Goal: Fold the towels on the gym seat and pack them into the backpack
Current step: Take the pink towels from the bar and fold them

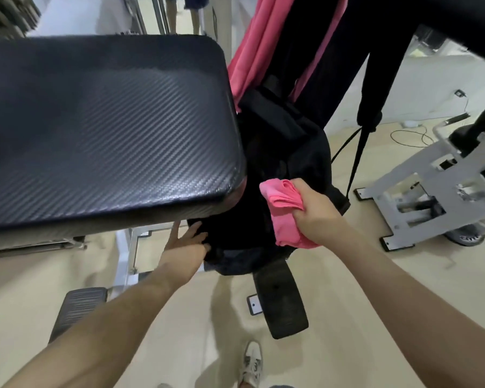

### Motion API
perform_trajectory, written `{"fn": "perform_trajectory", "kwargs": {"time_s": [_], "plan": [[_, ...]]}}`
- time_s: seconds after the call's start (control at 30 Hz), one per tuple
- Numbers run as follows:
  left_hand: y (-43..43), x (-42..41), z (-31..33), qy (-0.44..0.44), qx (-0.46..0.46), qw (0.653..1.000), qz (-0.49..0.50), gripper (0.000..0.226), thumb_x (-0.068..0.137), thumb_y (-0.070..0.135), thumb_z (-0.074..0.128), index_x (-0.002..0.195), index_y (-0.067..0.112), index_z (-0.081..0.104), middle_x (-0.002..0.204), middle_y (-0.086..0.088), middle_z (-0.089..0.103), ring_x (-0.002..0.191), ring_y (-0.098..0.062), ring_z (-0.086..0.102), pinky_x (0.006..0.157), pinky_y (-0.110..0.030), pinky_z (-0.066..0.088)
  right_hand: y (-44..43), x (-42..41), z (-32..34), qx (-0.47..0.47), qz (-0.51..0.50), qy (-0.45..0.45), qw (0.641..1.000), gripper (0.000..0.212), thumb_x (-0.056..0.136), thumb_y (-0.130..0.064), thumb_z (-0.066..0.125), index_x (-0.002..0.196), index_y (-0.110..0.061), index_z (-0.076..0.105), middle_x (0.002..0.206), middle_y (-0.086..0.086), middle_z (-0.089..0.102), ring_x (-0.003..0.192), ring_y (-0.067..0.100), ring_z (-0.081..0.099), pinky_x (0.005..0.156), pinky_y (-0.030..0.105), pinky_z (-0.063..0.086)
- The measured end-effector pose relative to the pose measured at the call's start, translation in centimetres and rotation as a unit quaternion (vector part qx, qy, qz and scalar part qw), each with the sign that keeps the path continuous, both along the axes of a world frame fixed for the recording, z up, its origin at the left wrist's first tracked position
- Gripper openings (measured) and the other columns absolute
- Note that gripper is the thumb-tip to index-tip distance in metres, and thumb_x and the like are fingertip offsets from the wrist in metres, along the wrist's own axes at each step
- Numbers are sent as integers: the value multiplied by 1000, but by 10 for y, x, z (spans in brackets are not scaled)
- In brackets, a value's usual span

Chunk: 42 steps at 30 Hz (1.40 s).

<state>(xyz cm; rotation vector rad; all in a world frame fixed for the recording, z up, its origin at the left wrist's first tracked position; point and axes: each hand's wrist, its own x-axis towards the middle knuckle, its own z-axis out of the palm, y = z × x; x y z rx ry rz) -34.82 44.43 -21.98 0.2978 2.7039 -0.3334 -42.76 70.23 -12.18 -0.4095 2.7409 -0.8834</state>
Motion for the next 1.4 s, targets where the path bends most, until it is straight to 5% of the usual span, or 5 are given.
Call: {"fn": "perform_trajectory", "kwargs": {"time_s": [0.17, 0.5, 1.0, 1.17, 1.4], "plan": [[71, 10, 50, 123, 229, 949, -177, 25, 76, 9, 40, 86, 17, 61, 73, -2, 61, 73, -26, 65, 80, -29, 49, 13, 0, -6, 47, 21, 3, 999, 37, 88, -10, 46, 120, -27, 55, 92, 3, 68, 84, 26, 63, 79, 39, 51], [94, 125, 131, -46, 540, 839, -52, 52, 99, 41, 43, 60, 8, 37, 49, -1, 34, 45, -16, 33, 49, -27, 29, 5, 58, -10, 309, 149, 215, 914, 12, 79, -13, 58, 89, -20, 60, 88, 1, 68, 88, 29, 60, 64, 33, 40], [61, 186, 185, -146, 449, 875, -103, 29, 83, 41, 69, 76, 15, 58, 69, -3, 59, 64, -16, 53, 64, -38, 47, -39, 122, -1, 186, 10, 38, 982, 14, 77, -25, 63, 81, -22, 51, 97, 7, 65, 94, 33, 62, 68, 33, 42], [58, 184, 181, -134, 438, 880, -128, 37, 86, 34, 67, 67, 7, 49, 62, -10, 48, 59, -20, 40, 56, -31, 36, -59, 139, -17, 262, 42, 291, 919, 30, 69, -8, 69, 97, -10, 59, 88, 12, 55, 73, 34, 61, 51, 35, 34], [45, 183, 174, -137, 415, 887, -152, 35, 87, 33, 64, 66, 8, 49, 59, -9, 45, 55, -16, 37, 54, -32, 34, -79, 154, -51, 278, 77, -39, 957, 53, 90, -31, 55, 139, -18, 40, 132, 12, 54, 115, 34, 56, 84, 40, 48]]}}
